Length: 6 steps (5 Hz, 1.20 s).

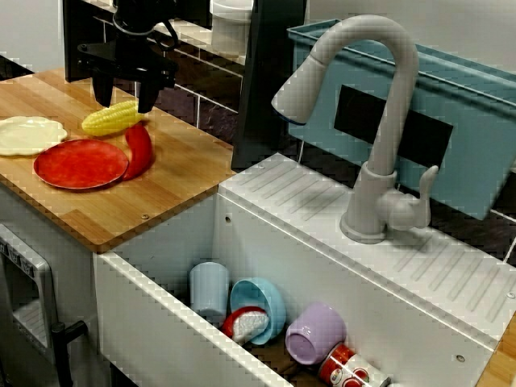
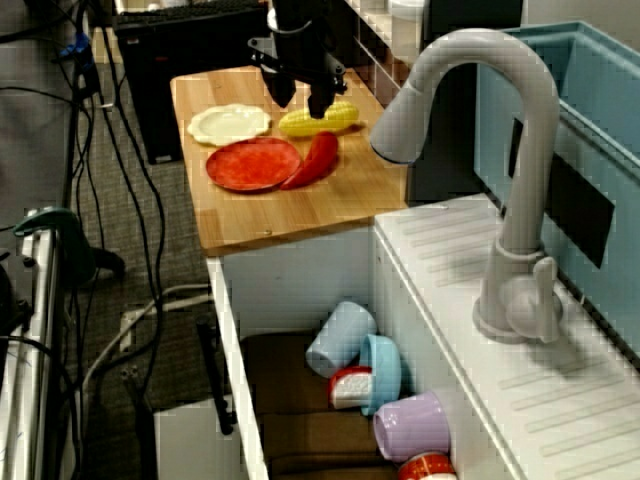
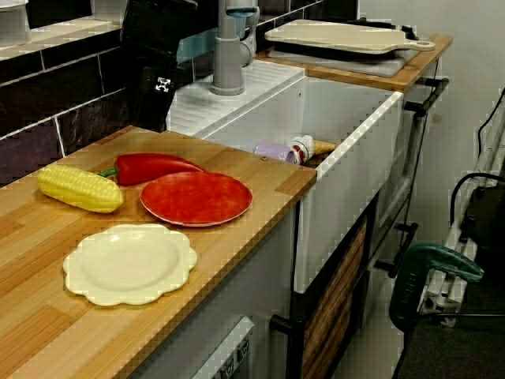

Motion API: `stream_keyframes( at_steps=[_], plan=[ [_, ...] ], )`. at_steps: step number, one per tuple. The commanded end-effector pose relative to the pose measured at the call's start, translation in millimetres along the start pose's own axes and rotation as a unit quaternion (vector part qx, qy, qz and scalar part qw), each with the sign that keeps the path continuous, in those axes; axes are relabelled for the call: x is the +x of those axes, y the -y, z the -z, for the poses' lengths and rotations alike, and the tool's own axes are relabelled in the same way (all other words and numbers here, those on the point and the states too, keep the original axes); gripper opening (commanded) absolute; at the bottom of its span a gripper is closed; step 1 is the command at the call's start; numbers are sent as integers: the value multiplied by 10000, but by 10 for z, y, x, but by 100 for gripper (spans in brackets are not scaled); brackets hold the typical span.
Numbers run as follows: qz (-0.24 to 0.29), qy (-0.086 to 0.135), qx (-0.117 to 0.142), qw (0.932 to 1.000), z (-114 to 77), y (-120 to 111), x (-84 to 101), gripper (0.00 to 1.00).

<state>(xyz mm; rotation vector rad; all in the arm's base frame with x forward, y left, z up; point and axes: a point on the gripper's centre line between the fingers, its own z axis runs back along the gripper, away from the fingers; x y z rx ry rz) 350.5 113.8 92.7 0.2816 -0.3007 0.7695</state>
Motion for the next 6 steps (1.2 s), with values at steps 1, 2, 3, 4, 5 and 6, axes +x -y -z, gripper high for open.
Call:
stream_keyframes(
  at_steps=[1,2,3,4,5,6],
  plan=[
    [-66,276,-155,9995,-247,-116,83,100],
    [-95,242,-198,9995,-303,-130,47,100],
    [-230,117,-296,9992,-323,-135,75,100],
    [-404,52,-385,9984,-311,-102,88,100],
    [-500,47,-410,9979,-280,-54,98,100],
    [-612,57,-463,9970,-223,-2,94,100]
  ],
)
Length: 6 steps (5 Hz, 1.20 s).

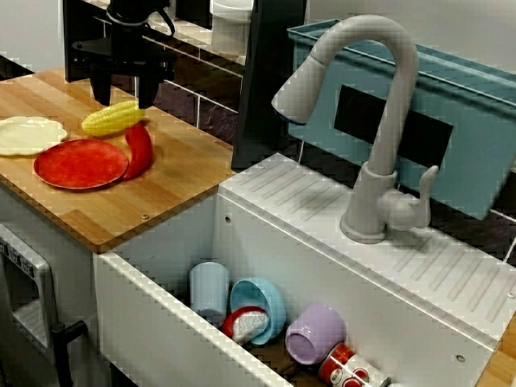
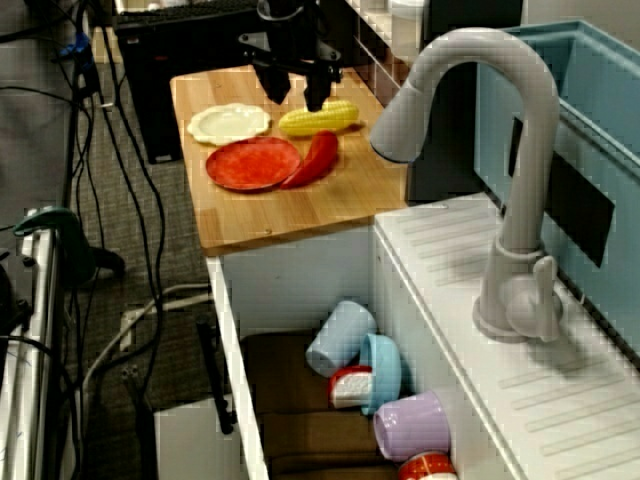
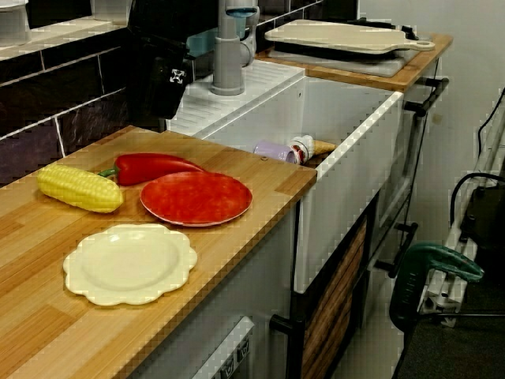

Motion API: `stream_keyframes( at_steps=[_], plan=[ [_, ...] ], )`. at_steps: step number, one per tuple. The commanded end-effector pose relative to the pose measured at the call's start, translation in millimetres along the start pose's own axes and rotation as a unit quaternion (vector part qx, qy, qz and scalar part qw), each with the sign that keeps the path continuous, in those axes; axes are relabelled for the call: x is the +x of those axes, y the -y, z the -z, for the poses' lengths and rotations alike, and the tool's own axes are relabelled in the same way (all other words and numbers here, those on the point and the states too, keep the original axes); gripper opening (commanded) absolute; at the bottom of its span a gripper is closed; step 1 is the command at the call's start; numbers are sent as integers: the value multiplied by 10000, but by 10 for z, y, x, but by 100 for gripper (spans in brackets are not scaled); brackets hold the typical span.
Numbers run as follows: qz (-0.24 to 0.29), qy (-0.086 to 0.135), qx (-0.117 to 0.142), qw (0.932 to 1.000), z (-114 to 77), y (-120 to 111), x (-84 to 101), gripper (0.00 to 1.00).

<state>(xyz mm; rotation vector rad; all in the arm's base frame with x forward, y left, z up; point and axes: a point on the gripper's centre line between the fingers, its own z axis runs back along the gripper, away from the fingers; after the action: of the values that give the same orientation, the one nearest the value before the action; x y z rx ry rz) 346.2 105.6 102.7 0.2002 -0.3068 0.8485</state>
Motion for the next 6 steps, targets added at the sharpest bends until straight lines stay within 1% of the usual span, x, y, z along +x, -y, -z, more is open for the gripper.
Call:
stream_keyframes(
  at_steps=[1,3,4,5,6],
  plan=[
    [-276,260,-231,9990,-33,69,95,100],
    [-326,388,-44,9987,257,216,-3,100],
    [-203,502,63,9985,418,263,-67,100],
    [6,469,188,9987,468,252,-75,100],
    [120,461,231,9986,471,211,-84,100]
  ],
)
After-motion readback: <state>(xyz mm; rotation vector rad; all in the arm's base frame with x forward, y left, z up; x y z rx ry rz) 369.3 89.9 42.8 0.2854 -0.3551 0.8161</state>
